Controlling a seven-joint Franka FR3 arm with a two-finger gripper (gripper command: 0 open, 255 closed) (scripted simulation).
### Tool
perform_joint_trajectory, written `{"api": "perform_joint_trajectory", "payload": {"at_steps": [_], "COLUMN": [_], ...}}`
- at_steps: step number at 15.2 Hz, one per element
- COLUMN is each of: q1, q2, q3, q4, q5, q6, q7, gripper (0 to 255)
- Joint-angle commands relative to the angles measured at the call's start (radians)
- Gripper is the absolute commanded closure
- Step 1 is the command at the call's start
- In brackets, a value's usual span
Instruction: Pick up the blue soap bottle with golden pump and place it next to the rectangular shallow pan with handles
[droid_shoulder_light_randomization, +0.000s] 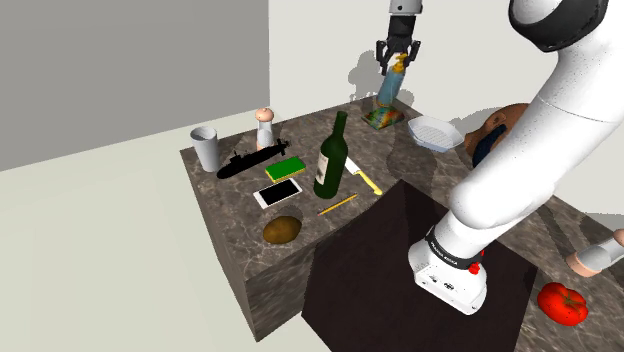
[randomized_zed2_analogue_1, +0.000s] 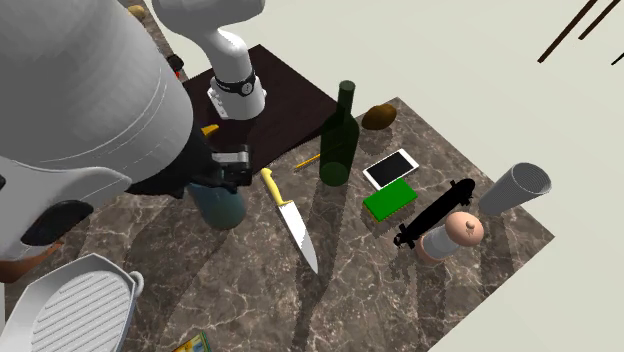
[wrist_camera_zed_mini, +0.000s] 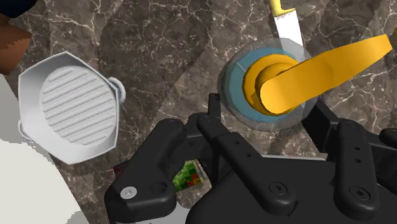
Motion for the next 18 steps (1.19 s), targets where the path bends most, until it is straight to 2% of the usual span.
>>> {"api": "perform_joint_trajectory", "payload": {"at_steps": [1,9,17,18], "q1": [-0.022,-0.111,-0.206,-0.206], "q2": [-0.019,-0.075,-0.067,-0.066], "q3": [-0.02,-0.109,-0.206,-0.206], "q4": [-0.024,-0.092,-0.086,-0.099], "q5": [-0.012,-0.066,-0.105,-0.105], "q6": [0.007,0.032,0.054,0.067], "q7": [-0.041,-0.21,-0.395,-0.394], "gripper": [255,255,255,255]}}
